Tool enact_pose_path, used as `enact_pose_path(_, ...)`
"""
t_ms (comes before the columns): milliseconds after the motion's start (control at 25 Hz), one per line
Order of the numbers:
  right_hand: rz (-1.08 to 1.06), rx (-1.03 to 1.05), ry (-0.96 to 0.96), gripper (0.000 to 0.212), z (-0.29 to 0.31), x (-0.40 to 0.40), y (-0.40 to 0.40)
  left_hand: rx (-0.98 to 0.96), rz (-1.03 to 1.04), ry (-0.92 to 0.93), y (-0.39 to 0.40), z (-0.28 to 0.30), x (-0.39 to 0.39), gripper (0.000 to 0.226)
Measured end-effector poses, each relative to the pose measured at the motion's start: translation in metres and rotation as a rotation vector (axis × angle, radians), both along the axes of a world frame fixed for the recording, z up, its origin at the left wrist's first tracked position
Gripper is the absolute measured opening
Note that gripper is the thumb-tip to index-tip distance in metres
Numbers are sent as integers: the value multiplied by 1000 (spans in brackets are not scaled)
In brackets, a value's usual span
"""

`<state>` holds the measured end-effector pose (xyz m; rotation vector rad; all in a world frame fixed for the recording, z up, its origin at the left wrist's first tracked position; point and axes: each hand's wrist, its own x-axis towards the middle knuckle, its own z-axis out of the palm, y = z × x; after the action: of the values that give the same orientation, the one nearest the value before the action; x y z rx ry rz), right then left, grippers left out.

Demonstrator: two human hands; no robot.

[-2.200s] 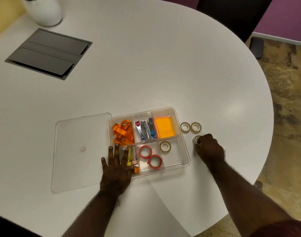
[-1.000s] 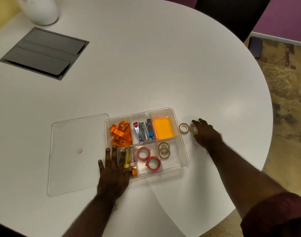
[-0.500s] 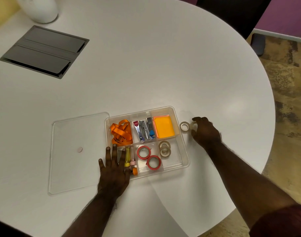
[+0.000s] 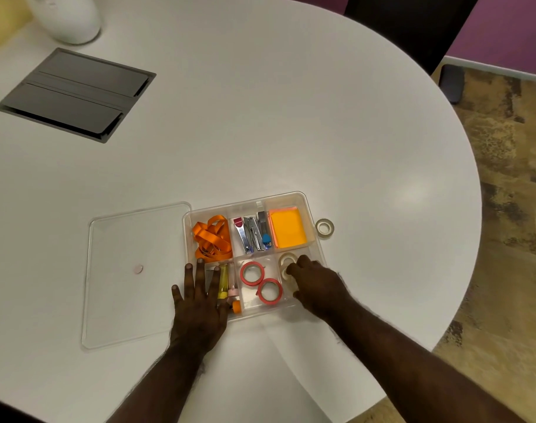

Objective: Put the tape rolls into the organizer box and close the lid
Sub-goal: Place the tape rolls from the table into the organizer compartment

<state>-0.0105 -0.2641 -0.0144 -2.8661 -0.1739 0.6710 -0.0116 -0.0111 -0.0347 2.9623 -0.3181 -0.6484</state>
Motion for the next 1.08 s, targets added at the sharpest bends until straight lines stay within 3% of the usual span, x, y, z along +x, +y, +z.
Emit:
enact_pose_path(120, -32, 63, -36, 44, 1, 6, 1, 4, -10, -5, 1, -1, -1, 73)
enact_pose_path(280, -238, 177, -276, 24, 6, 37, -37, -6, -3, -13, 2, -2, -1, 77)
enact_pose_path(400, -362, 66, -241, 27, -2, 66, -73, -15, -2, -13, 3, -3, -2, 76)
enact_pose_path(640, -255, -49, 44, 51, -33, 87, -88, -13, -2, -24, 3, -4, -3, 75)
enact_pose_path(840, -245, -183, -149, 34, -38, 80, -78, -33, 8, -36, 2, -4, -2, 82)
enact_pose_path(1080, -298, 61, -211, 42, -7, 74, -79, -24, 5, -18, 0, -1, -1, 76)
